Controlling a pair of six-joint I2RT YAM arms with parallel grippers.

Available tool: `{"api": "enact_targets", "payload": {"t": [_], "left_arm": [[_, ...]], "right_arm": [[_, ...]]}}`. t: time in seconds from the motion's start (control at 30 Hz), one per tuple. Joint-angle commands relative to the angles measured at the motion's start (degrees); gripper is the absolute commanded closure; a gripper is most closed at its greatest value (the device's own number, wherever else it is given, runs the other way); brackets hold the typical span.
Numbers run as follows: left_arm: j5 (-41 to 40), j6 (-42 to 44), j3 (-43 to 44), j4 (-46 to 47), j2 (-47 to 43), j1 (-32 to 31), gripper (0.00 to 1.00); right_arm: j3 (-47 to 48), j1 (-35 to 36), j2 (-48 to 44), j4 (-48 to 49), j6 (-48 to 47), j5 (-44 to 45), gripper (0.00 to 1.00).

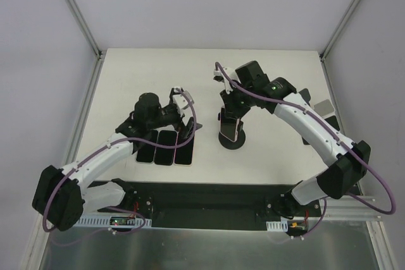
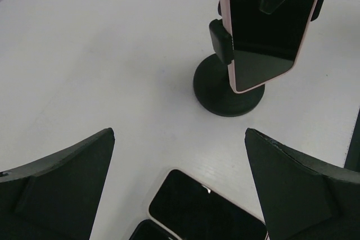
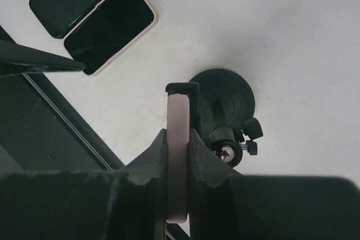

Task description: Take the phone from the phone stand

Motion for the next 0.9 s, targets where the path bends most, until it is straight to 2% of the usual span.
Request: {"api": "enact_targets", "payload": {"t": [0.0,0.23,0.3,0.57,0.87], "left_arm": [[3.11,-1.78,3.36,8.43,4.70,-3.79,0.01],[0.74,-5.56,1.87,21.53,13.31,-7.13,0.01],[0.47,-6.44,2.22,22.86,14.38,-7.31,0.01],[1.35,-7.23,3.01,23.49,17.19,-8.19,0.02],[0.48,-8.73,0.38,20.50,12.28,-8.28,0.02]], "right_arm": [[-1.66,-0.84,-5.18,8.04,-2.21,-7.21,0.99],[-2.89,-1.19,-5.44,9.54,-1.07,-8.35,0.99],[-3.15,-1.28,-5.44,9.98,-0.98,-8.71,0.99],[-6.31,-1.28,-7.46,13.93,1.38,-7.57,0.99],[-6.58,-1.28,-7.99,17.53,5.16,-2.65,0.99]]}}
